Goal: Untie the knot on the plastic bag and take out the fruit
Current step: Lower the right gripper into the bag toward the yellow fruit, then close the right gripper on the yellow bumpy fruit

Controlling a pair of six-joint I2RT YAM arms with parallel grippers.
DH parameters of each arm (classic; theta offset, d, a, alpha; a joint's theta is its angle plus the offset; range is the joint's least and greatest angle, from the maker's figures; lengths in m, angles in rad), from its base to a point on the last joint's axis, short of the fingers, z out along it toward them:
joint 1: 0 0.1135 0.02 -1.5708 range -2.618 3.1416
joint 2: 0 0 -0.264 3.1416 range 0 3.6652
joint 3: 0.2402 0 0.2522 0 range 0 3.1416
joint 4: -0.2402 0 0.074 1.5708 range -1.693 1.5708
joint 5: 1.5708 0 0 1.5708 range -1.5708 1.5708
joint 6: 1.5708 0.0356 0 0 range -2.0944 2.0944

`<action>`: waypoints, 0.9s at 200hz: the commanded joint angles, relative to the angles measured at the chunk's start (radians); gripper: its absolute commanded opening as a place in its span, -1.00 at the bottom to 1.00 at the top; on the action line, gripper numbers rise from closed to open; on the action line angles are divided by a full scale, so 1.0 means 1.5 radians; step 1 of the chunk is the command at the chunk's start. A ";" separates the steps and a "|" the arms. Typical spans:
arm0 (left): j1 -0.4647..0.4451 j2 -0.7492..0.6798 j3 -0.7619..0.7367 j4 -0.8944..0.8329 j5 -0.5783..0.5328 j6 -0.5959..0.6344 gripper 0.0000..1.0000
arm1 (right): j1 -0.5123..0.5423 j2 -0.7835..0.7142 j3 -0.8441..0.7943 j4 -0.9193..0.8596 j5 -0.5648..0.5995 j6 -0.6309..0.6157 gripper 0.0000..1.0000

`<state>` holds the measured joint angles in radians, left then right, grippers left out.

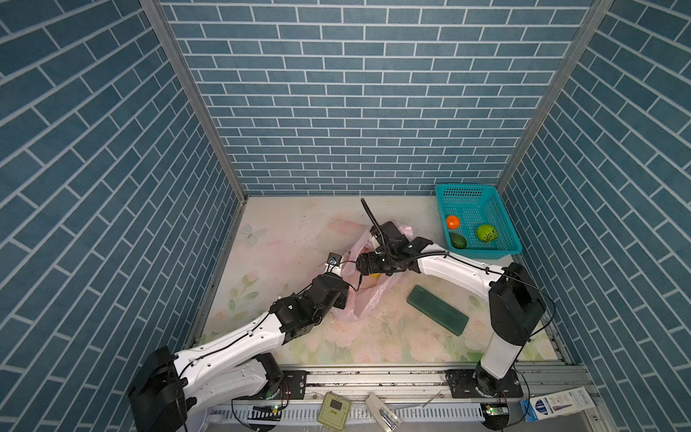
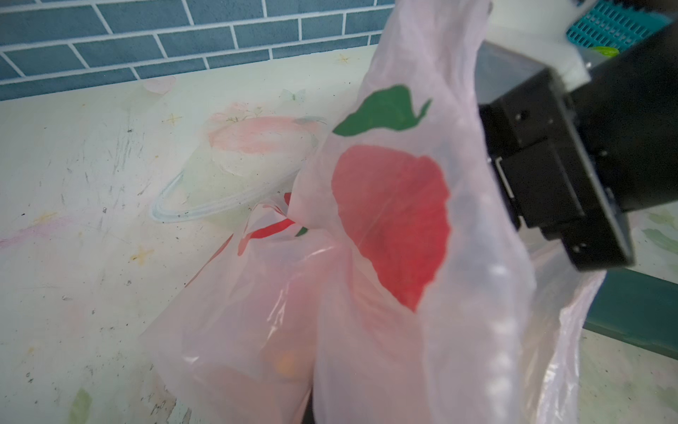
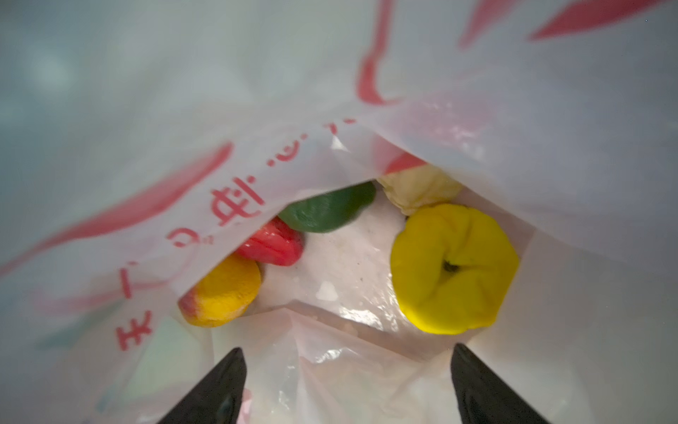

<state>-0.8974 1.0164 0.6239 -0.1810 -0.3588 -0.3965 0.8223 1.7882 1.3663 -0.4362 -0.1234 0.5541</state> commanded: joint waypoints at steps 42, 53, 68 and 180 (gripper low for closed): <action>-0.005 -0.005 -0.003 0.006 -0.015 -0.011 -1.00 | -0.008 0.089 0.090 -0.022 0.065 -0.127 0.80; -0.006 -0.008 -0.004 0.003 -0.017 -0.013 -1.00 | -0.011 0.101 0.090 -0.018 0.069 -0.138 0.82; -0.007 -0.010 -0.006 0.002 -0.020 -0.015 -1.00 | -0.014 0.112 0.080 -0.007 0.072 -0.148 0.86; -0.020 0.013 -0.001 0.019 -0.024 -0.018 -1.00 | -0.017 0.136 0.034 -0.017 0.134 -0.156 0.95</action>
<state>-0.9173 1.0229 0.6231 -0.1722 -0.3813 -0.4160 0.8001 1.9587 1.4273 -0.4129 0.0273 0.3321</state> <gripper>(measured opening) 0.044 0.976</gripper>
